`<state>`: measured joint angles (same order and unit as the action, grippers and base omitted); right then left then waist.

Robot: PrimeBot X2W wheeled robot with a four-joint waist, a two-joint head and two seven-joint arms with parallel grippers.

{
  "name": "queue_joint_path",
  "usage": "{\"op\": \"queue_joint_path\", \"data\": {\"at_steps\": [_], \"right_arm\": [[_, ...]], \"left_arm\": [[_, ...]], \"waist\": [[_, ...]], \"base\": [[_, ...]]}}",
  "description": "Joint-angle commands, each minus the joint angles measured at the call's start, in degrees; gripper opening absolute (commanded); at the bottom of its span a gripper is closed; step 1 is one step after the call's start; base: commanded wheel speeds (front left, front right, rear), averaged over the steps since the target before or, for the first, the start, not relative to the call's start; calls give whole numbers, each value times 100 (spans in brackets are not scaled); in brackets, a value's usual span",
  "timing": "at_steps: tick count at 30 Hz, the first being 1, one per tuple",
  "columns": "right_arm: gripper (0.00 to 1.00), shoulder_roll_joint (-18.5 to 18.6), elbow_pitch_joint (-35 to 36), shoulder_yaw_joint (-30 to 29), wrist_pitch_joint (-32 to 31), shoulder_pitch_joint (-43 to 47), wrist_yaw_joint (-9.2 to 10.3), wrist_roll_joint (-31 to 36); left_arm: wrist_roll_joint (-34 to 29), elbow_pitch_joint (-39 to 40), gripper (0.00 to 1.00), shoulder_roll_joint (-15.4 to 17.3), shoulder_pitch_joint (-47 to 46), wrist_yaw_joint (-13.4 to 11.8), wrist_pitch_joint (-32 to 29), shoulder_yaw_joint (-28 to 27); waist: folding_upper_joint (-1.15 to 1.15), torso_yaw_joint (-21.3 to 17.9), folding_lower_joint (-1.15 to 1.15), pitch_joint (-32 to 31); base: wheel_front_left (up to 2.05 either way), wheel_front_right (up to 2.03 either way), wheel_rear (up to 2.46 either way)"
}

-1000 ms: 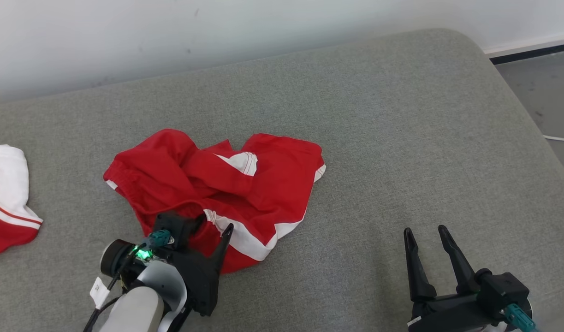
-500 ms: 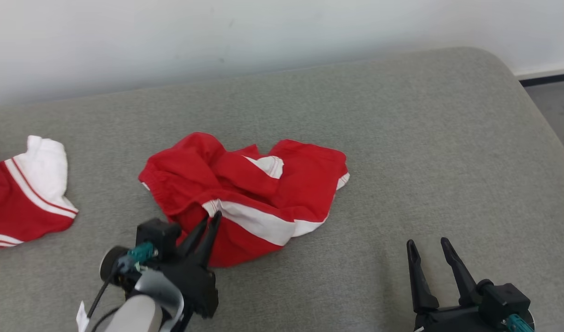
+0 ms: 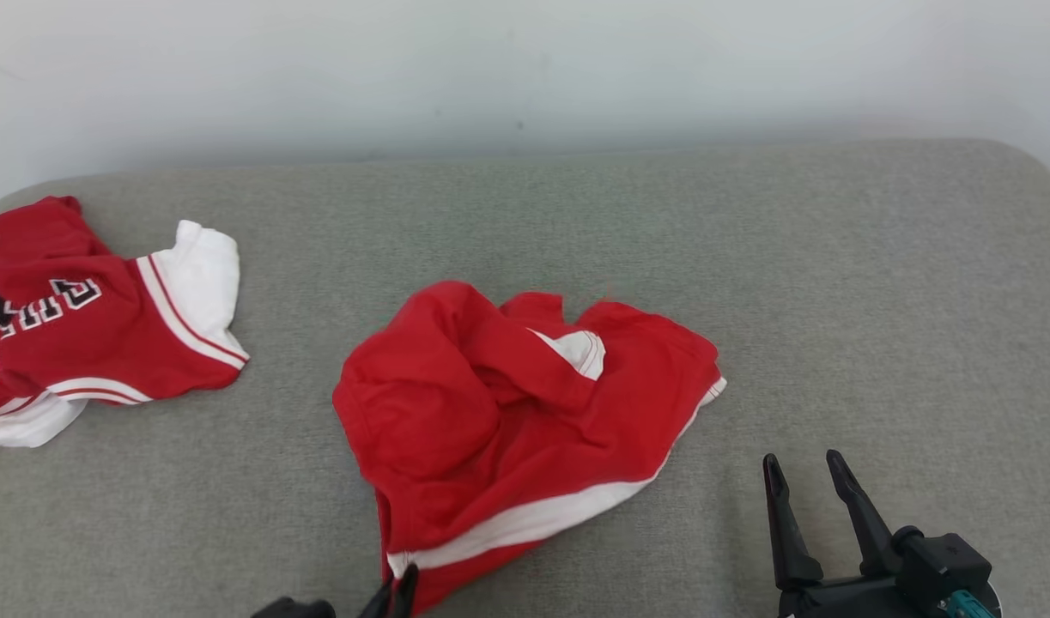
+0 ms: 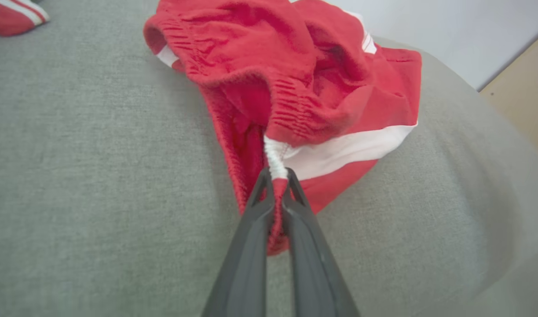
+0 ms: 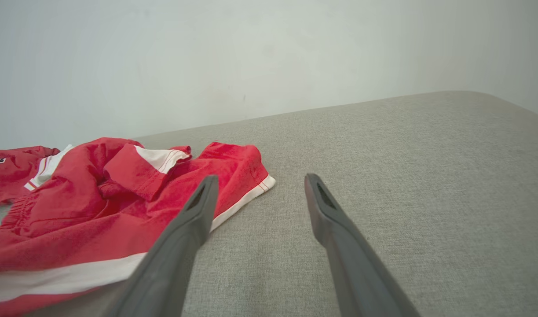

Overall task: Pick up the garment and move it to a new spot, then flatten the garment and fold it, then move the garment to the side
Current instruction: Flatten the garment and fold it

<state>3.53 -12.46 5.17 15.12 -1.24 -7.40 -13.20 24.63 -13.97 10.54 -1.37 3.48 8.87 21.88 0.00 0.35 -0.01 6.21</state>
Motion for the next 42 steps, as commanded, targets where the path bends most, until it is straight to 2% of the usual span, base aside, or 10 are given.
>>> {"op": "queue_joint_path", "data": {"at_steps": [1,2,3,4,5,12,19,27,35,42], "right_arm": [[100,42,-22,-6,5,6,-17,-19],[100,46,-31,-3,5,21,-17,-21],[100,49,-40,2,5,35,-17,-22],[100,48,-47,0,5,50,-17,-20],[100,48,-57,-3,5,69,-17,-16],[100,66,-73,4,5,147,-17,-4],[100,109,-58,-17,5,236,-17,46],[100,161,-19,-36,5,326,-17,93],[100,226,45,-56,5,452,-17,109],[100,264,38,-120,5,601,-18,146]], "left_arm": [[62,-80,0,-36,138,-6,60,28],[57,-130,0,-49,172,0,102,42],[76,-188,38,-77,194,0,139,52],[77,-229,98,-97,198,3,197,57],[61,-253,100,-118,189,-7,270,44],[-29,-70,100,-158,54,-86,595,-260],[-226,350,100,-183,123,-246,629,-941],[-918,889,100,-65,422,-452,628,-1662],[-1250,1137,100,-146,879,-445,629,-1972],[-1375,1146,100,-267,978,-331,629,-2076]], "waist": [[0,145,1,-50],[0,171,1,-63],[0,197,1,-80],[0,218,1,-99],[0,238,1,-126],[0,288,1,-345],[0,189,1,-548],[0,29,1,-660],[0,-73,1,-705],[0,-34,1,-734]], "base": [[0,0,0],[0,0,0],[0,0,0],[0,0,0],[0,0,0],[0,0,0],[0,0,0],[0,0,0],[0,0,0],[0,0,0]]}}
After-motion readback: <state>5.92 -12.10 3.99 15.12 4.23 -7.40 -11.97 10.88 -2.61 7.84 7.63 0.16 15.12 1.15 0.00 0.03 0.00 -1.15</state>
